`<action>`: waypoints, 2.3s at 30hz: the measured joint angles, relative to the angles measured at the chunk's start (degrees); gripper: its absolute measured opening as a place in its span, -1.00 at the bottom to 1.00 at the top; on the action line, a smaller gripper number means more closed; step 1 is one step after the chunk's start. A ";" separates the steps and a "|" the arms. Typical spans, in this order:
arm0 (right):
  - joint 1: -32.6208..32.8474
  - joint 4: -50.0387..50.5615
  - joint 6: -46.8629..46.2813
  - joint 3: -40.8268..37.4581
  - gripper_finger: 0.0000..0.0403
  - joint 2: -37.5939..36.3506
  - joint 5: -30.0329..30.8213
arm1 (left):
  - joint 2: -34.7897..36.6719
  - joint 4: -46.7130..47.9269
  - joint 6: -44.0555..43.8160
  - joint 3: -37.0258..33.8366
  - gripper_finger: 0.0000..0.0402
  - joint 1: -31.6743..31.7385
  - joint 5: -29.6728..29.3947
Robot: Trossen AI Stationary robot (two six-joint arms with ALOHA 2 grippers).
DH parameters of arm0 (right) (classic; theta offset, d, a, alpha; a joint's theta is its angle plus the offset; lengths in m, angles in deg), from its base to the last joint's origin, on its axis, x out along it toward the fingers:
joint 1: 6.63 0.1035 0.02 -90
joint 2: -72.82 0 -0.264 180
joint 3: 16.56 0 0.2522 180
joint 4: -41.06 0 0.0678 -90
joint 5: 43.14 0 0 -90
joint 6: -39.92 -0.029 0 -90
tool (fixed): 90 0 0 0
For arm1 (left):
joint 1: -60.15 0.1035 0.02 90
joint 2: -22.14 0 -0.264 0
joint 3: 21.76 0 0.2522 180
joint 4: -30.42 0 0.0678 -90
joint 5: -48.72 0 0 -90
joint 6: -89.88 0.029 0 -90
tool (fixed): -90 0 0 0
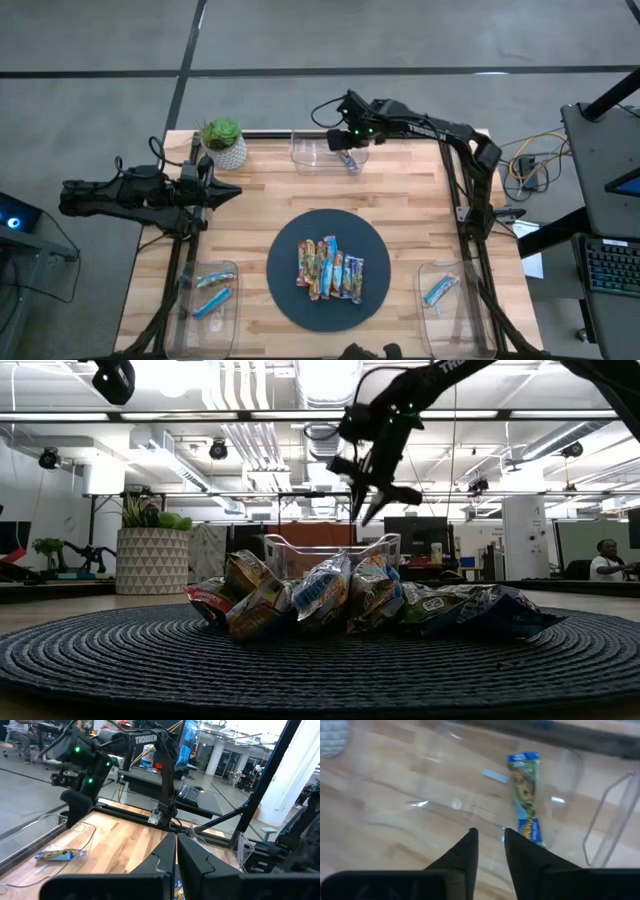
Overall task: Pick and place Granola Bars by type
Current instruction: Put the yellow granola bar into the bottom right transparent bin
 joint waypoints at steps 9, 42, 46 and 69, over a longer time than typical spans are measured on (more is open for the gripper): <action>5.54 -0.20 3.66 3.16 -0.90 -4.98 1.61 | 0.00 0.00 0.19 0.00 -1.00 -0.01 0.00; 46.46 0.00 -0.43 3.01 -0.96 -16.16 22.95 | -0.09 -2.62 -4.76 0.00 -1.00 -0.01 0.02; 49.17 0.04 -0.41 2.99 -0.96 -16.88 23.95 | -0.09 -3.12 -5.13 0.00 -1.00 0.01 0.02; 43.60 -31.37 20.51 -27.80 -0.96 -41.70 16.37 | -1.46 -7.50 -1.12 0.00 -1.00 -0.01 4.59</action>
